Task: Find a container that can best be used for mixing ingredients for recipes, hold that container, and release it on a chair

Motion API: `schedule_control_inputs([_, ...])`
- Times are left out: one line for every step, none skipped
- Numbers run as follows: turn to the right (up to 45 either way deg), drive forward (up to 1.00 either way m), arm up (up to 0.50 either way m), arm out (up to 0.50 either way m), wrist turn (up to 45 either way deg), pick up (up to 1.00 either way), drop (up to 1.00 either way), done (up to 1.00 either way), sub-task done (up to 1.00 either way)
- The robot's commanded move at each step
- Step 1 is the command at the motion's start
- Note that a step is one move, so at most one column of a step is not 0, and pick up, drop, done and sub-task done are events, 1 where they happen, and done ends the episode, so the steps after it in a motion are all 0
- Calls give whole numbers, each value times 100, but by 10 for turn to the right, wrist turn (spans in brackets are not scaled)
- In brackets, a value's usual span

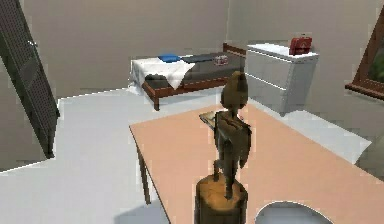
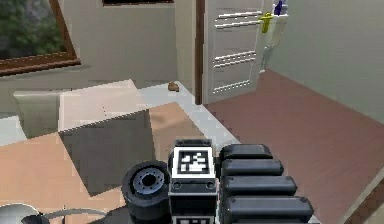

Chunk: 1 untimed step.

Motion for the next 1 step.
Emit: schedule_control_inputs([0,0,-34,0,0,0,0,0,0])
